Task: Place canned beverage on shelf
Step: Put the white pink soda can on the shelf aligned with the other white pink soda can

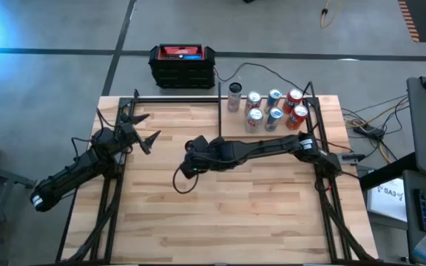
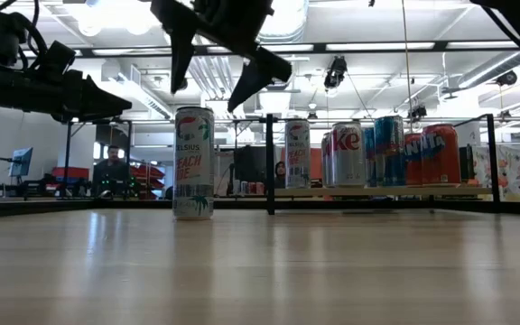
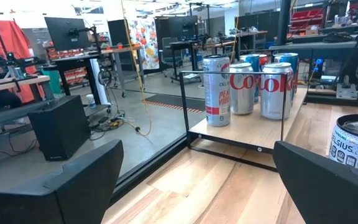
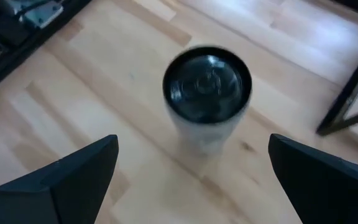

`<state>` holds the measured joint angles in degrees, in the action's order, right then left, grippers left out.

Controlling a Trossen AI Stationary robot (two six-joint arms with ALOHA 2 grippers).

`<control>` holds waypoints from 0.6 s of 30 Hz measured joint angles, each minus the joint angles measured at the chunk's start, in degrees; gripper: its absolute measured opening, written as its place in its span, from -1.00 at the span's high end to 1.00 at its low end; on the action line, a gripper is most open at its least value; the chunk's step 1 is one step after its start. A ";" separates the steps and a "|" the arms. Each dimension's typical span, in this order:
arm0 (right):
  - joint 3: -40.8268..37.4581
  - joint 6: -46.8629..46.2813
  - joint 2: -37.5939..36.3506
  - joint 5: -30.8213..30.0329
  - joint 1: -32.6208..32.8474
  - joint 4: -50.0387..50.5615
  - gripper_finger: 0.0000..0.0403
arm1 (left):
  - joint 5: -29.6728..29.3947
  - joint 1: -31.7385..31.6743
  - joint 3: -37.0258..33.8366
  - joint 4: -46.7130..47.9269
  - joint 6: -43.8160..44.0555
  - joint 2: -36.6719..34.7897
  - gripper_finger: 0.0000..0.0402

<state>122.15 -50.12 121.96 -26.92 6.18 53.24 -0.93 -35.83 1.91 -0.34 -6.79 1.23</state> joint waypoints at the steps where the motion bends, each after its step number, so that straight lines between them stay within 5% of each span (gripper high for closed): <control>1: 0.00 0.14 0.24 -0.52 -0.22 -0.55 -0.99 | 0.01 0.00 0.00 0.00 0.01 0.02 -0.98; 18: -0.17 -2.29 6.11 -3.49 -3.83 -6.58 -0.99 | 0.02 0.01 -0.01 0.02 0.02 0.01 -0.98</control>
<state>121.97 -52.41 128.07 -30.40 2.35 46.66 -0.91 -35.83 1.90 -0.32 -6.76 1.25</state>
